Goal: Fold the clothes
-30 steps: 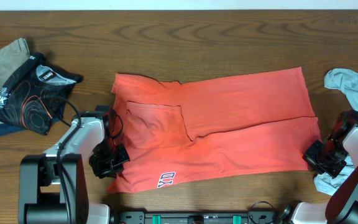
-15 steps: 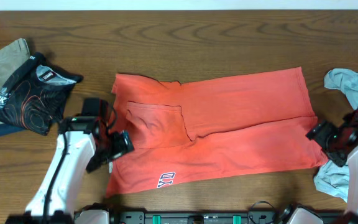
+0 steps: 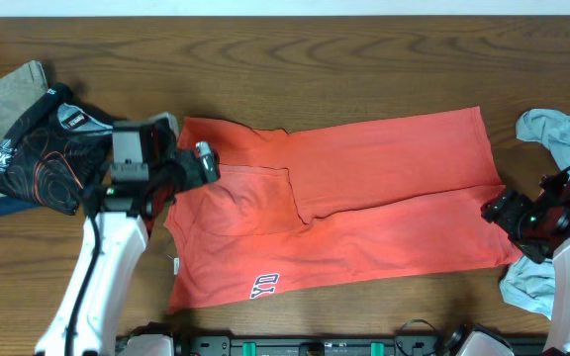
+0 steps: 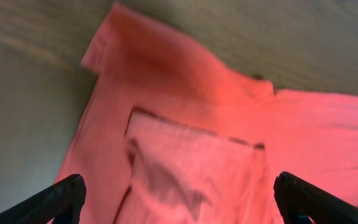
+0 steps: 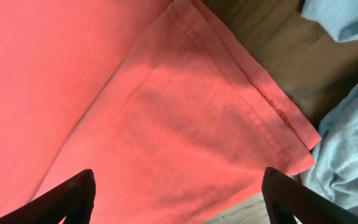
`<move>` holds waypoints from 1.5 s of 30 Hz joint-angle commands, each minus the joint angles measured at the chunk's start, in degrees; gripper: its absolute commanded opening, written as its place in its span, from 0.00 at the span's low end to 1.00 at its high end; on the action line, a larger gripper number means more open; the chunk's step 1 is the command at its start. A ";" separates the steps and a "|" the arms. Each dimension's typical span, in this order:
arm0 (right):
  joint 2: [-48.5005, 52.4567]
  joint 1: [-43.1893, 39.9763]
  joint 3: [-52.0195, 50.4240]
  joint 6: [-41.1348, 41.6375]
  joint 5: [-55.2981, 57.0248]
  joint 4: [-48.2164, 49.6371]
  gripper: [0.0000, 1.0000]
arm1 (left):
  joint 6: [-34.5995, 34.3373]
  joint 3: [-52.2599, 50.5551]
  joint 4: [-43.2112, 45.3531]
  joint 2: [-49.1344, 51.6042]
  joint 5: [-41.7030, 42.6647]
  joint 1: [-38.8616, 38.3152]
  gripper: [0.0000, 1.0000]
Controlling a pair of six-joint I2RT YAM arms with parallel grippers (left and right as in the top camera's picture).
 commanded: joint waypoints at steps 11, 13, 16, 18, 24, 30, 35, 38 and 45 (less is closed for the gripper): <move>-0.13 -0.74 0.81 -1.36 -0.66 -3.56 0.84 | 3.13 24.35 0.57 29.62 0.94 3.56 0.98; -0.13 -0.74 0.81 -1.36 -0.66 -3.54 0.83 | 3.13 26.40 0.92 32.44 0.92 3.54 0.98; -0.13 -0.74 0.81 -1.36 -0.66 -3.52 0.83 | 3.08 27.54 2.78 36.13 0.87 3.54 0.98; -0.13 -0.74 0.81 -1.33 -0.55 -3.54 0.82 | 2.64 27.54 3.93 37.88 0.57 3.54 0.98; -0.13 -0.74 0.81 -1.33 -0.44 -3.56 0.80 | 1.16 27.54 5.55 41.07 0.07 3.54 0.87; -0.13 -0.74 0.81 -1.33 -0.46 -3.69 0.75 | 1.14 27.54 5.42 41.13 0.09 3.54 0.07; -0.13 -0.74 0.81 -1.33 -0.46 -3.72 0.71 | 1.16 27.54 3.93 41.00 0.09 3.54 0.06; -0.13 -0.63 0.81 -2.29 -0.57 -4.04 0.71 | 1.18 27.54 1.40 40.19 1.90 3.54 0.06; 1.70 2.54 2.97 -2.45 0.26 -4.46 0.72 | 1.18 27.54 -4.52 35.34 11.74 3.54 0.06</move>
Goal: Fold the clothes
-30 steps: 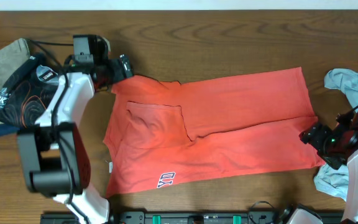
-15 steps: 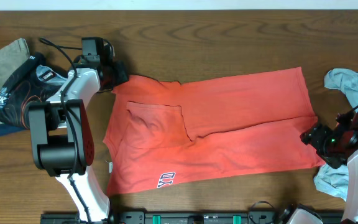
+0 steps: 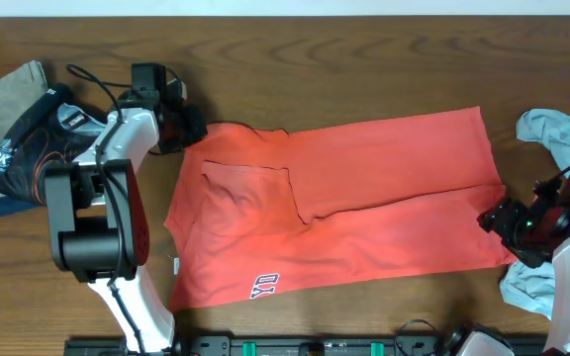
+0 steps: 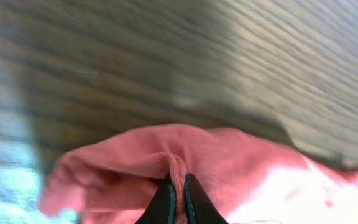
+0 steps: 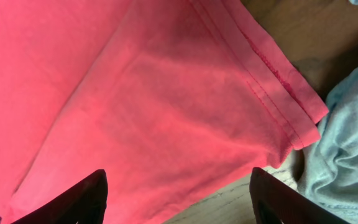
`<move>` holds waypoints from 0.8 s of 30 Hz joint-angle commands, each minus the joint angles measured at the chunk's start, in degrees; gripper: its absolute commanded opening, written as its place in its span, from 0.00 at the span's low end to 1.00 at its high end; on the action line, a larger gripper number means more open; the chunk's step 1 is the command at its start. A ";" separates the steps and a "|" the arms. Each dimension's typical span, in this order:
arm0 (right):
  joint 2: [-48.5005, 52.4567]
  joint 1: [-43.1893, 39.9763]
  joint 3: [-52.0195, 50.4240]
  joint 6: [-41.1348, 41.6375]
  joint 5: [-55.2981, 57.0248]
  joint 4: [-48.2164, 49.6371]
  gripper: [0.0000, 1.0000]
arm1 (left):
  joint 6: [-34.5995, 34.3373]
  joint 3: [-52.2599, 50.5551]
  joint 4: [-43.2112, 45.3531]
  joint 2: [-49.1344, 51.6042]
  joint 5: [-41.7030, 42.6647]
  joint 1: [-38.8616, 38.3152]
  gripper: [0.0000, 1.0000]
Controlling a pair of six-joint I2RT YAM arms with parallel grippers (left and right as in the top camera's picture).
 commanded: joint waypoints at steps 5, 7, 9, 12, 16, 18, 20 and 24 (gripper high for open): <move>8.00 6.01 11.96 -2.05 3.21 -2.19 0.75 | 0.20 0.94 -8.57 -9.40 5.95 0.09 0.06; 11.43 7.74 16.33 -3.37 3.17 -2.34 0.80 | 0.22 0.94 -11.39 -10.19 5.95 0.09 0.06; 15.58 9.68 21.35 -6.12 3.06 -1.64 0.83 | 0.22 0.94 -14.29 -10.25 5.95 0.09 0.06; 21.73 12.39 27.89 -13.31 1.70 3.17 0.85 | 2.58 0.92 -18.62 -10.19 5.95 0.09 0.06; 28.02 14.67 31.52 -15.80 1.62 14.12 0.86 | 3.63 0.92 -21.62 -10.19 5.70 0.09 0.06; 30.60 15.10 31.52 -15.80 1.68 19.63 0.86 | 3.85 0.92 -22.40 -10.19 5.73 0.09 0.06; 33.68 15.43 31.52 -15.80 1.81 24.48 0.85 | 3.87 0.92 -22.84 -10.19 5.70 0.09 0.06; 39.45 15.89 31.52 -15.65 1.84 31.80 0.82 | 3.87 0.92 -23.04 -10.19 5.70 0.09 0.06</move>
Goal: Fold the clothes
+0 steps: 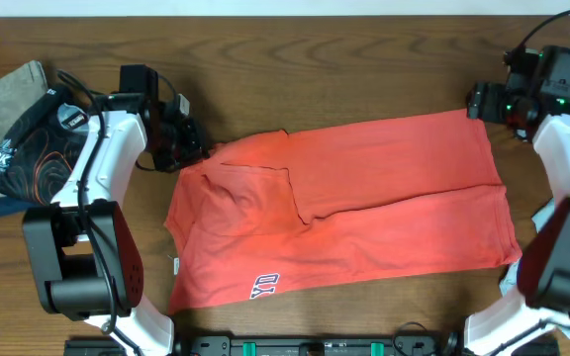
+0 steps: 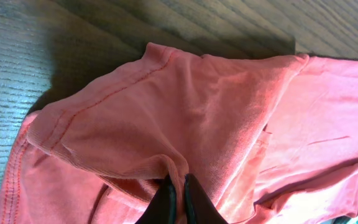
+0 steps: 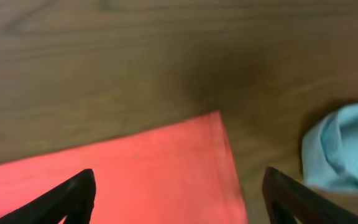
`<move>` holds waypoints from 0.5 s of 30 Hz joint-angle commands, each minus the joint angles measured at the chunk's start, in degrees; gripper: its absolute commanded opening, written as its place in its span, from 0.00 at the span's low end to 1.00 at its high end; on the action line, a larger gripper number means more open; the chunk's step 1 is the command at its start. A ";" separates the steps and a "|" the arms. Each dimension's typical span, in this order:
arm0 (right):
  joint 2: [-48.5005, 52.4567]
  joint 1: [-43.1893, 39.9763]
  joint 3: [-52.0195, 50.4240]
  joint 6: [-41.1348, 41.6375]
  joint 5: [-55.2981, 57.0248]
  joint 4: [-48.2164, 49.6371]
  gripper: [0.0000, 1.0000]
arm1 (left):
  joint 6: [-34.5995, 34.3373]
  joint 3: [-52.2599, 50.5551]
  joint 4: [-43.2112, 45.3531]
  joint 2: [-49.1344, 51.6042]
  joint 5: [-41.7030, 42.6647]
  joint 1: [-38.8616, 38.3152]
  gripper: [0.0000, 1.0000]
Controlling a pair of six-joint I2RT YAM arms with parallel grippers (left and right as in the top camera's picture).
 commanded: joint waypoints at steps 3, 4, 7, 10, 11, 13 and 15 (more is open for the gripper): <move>7.32 1.29 0.66 0.24 1.09 7.17 0.81 | 1.11 0.57 -0.63 0.20 0.52 0.09 0.06; 8.52 1.36 0.66 1.01 1.77 8.83 0.81 | 1.11 0.57 -0.63 0.20 0.52 0.09 0.06; 12.00 1.60 0.66 1.79 2.36 12.90 0.81 | 1.11 0.57 -0.59 0.20 0.48 0.09 0.06; 15.28 1.73 0.66 3.02 2.97 15.47 0.81 | 1.11 0.57 -0.59 0.20 0.13 0.09 0.06; 16.31 1.84 0.66 3.26 3.02 16.09 0.81 | 1.11 0.57 -0.59 0.20 0.13 0.09 0.06; 18.05 2.05 0.66 3.28 3.02 17.18 0.80 | 1.11 0.57 -0.55 0.20 0.13 0.09 0.06; 19.28 2.21 0.66 3.54 3.54 17.90 0.80 | 1.11 0.57 -0.55 0.20 0.13 0.09 0.06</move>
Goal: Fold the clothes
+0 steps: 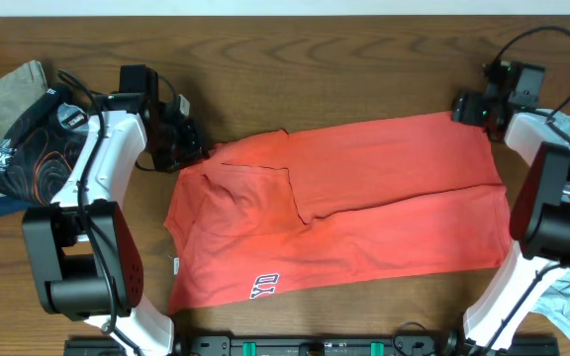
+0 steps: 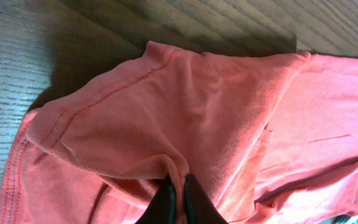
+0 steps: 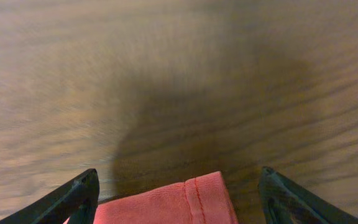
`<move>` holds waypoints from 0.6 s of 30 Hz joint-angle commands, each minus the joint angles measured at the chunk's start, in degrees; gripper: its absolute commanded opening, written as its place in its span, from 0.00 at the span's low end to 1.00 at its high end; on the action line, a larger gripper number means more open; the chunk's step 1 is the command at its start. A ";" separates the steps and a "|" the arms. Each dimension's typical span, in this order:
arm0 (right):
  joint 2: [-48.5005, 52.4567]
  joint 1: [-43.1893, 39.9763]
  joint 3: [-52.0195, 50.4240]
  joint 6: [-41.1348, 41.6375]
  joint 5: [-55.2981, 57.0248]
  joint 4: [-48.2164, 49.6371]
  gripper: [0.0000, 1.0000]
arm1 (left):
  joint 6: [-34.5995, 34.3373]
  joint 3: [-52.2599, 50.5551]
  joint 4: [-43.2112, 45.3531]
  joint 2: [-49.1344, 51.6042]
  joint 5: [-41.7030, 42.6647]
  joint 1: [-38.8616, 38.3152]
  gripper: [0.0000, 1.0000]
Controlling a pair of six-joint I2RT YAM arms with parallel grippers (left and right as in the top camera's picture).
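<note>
A pair of orange shorts (image 1: 344,203) lies spread across the wooden table, waistband to the left and leg hems to the right. My left gripper (image 1: 194,150) sits at the shorts' far left corner, shut on a pinched fold of the orange waistband (image 2: 178,168). My right gripper (image 1: 470,109) stands open at the far right corner. That corner's stitched hem (image 3: 197,196) lies between its wide-apart fingers (image 3: 73,196), untouched by them.
A black printed garment (image 1: 38,148) on a beige one (image 1: 3,94) lies at the far left. A light blue garment lies at the right edge, behind my right arm. Bare wood (image 1: 295,54) stretches beyond the shorts.
My right gripper has shifted slightly left and down onto the far right corner of the shorts, whose hem now sits between its open fingers. My left gripper holds as before.
First both grippers hovered open, left over the waistband, right over the near right hem. Then the left was shut on the far left waistband corner. Later the right had moved up near the far right corner, where it now straddles the hem.
</note>
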 commanded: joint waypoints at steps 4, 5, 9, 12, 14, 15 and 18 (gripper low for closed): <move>2.93 1.53 0.66 2.10 1.53 0.81 0.62 | 1.01 0.57 -0.20 0.20 0.17 0.09 0.06; 2.93 1.53 0.66 2.19 1.90 0.61 0.47 | 1.01 0.57 -0.20 0.20 0.17 0.09 0.06; 2.93 1.53 0.66 2.19 2.56 -0.70 0.08 | 1.01 0.57 -0.20 0.20 0.17 0.09 0.06; 2.93 1.46 0.66 2.19 3.96 -2.32 0.06 | 1.01 0.57 -0.20 0.20 0.17 0.09 0.06; 2.93 1.46 0.66 2.19 5.51 -3.10 0.01 | 1.01 0.57 -0.22 0.20 0.15 0.09 0.06; 2.93 1.46 0.66 2.19 5.99 -3.45 0.01 | 1.03 0.57 -0.22 0.20 0.17 0.09 0.06; 2.80 1.42 0.68 2.89 8.11 -4.17 0.01 | 1.01 0.57 -0.22 0.20 0.17 0.09 0.06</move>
